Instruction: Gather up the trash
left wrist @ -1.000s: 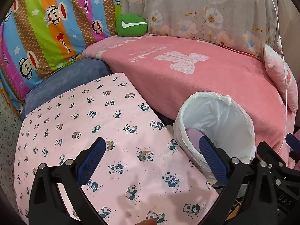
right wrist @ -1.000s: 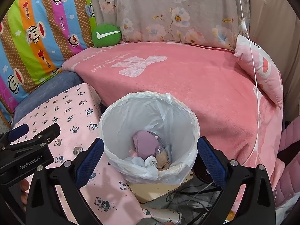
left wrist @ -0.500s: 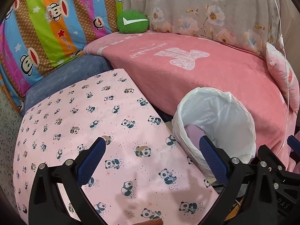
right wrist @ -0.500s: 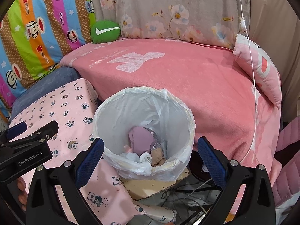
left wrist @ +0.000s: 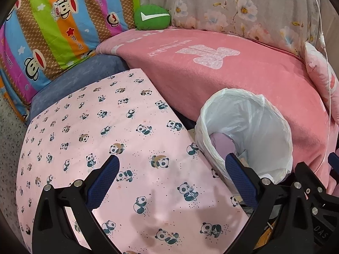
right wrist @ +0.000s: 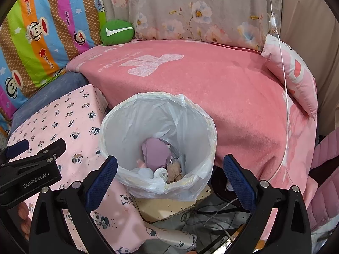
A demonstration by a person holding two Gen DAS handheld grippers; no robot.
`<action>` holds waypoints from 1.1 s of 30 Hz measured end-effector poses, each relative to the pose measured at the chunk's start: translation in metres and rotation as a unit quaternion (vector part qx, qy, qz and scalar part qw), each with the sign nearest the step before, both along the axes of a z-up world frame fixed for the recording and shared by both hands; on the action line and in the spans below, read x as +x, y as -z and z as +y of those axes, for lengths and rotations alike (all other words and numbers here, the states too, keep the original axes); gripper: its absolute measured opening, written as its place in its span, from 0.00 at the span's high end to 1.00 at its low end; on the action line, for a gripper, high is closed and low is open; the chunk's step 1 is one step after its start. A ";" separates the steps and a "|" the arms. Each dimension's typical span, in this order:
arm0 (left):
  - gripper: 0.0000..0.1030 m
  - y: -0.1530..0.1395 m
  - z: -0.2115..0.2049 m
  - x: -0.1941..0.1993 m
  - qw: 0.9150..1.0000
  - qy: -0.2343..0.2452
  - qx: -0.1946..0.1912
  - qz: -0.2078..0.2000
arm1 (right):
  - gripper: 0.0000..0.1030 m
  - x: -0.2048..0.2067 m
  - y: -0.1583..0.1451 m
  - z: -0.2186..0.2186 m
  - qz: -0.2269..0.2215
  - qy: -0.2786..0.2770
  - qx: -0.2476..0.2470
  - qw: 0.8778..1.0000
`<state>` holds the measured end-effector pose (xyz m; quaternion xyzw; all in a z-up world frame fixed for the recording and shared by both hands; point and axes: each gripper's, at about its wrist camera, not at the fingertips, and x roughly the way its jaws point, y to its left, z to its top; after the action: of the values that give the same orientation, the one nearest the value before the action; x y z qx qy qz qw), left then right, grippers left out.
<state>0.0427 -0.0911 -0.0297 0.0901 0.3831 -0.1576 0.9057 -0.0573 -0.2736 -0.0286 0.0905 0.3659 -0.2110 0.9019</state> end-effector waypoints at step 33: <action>0.07 0.004 -0.017 -0.007 1.000 0.012 0.020 -0.004 | 0.04 0.000 0.008 -0.012 0.002 0.004 0.008 1.000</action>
<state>0.0358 -0.1086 -0.0337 0.1129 0.3817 -0.1604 0.9032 -0.0569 -0.2854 -0.0367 0.0985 0.3693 -0.2120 0.8994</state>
